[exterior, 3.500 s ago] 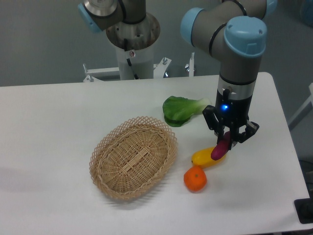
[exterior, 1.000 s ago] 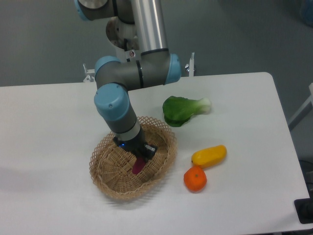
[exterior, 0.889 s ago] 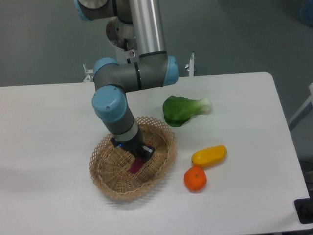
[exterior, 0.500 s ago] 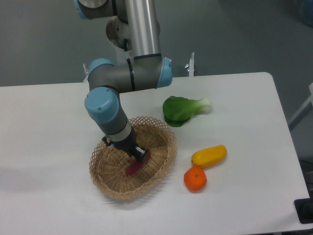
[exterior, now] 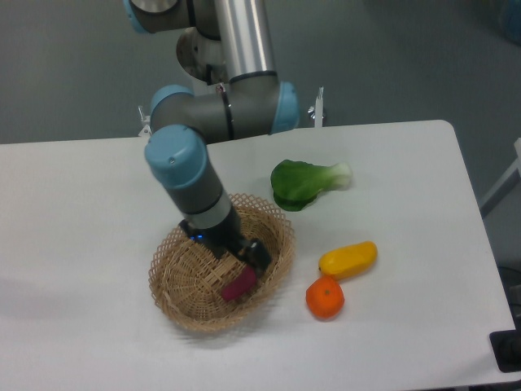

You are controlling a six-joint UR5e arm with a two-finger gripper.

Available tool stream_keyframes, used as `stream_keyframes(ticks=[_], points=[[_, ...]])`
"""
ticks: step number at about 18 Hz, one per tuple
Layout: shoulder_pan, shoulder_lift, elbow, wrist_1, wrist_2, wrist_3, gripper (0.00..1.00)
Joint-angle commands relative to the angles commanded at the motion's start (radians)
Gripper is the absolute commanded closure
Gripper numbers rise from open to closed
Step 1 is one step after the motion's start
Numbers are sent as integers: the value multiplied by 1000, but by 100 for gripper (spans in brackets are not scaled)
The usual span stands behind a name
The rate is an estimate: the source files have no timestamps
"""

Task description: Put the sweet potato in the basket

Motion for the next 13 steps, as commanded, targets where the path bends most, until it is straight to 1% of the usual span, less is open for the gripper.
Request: stream_keyframes(ticks=[2,4,6,8,11,13], points=[[54,3,18,-2,-6,102,0],[130,9,32,-6,-35,243,0],[204,46,32,-17,-75,377,0],[264,69,32,-23,-84,484,0],[360,118,29,-95,-159,697,0],[414,141,26,-141,-202,805,0]])
